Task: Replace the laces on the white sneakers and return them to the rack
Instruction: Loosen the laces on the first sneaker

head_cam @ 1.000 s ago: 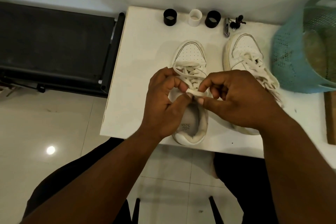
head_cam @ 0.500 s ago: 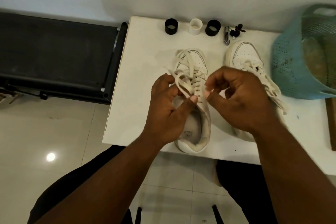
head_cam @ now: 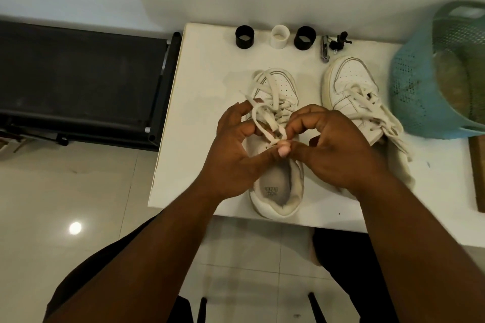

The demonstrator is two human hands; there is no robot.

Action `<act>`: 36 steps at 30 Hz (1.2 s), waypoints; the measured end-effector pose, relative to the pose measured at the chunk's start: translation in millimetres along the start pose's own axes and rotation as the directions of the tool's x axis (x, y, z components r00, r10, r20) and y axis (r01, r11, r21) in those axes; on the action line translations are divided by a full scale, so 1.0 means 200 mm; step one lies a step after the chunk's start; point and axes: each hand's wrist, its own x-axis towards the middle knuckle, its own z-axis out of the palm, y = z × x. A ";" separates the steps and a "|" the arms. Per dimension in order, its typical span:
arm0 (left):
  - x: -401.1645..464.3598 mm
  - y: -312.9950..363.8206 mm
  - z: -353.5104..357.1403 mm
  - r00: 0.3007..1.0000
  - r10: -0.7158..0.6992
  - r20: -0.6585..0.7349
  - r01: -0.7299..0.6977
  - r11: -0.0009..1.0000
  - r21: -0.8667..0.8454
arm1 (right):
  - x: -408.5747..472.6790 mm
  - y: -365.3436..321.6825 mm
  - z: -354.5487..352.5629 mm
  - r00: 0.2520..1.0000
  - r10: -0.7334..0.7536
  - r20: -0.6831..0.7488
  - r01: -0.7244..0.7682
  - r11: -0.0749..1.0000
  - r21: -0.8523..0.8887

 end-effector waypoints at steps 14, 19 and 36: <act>0.01 -0.03 0.01 0.997 0.007 -0.079 -0.014 0.996 -0.085 | 0.02 0.06 0.00 0.985 -0.101 0.139 0.081 0.987 0.140; 0.04 -0.04 0.00 0.997 -0.031 -0.069 0.021 0.991 -0.135 | 0.04 0.09 0.05 0.997 -0.065 0.050 0.047 0.953 0.298; 0.04 0.00 -0.03 0.956 0.196 -0.220 -0.150 0.967 0.207 | 0.04 0.09 0.03 0.990 -0.088 0.109 0.056 0.962 0.268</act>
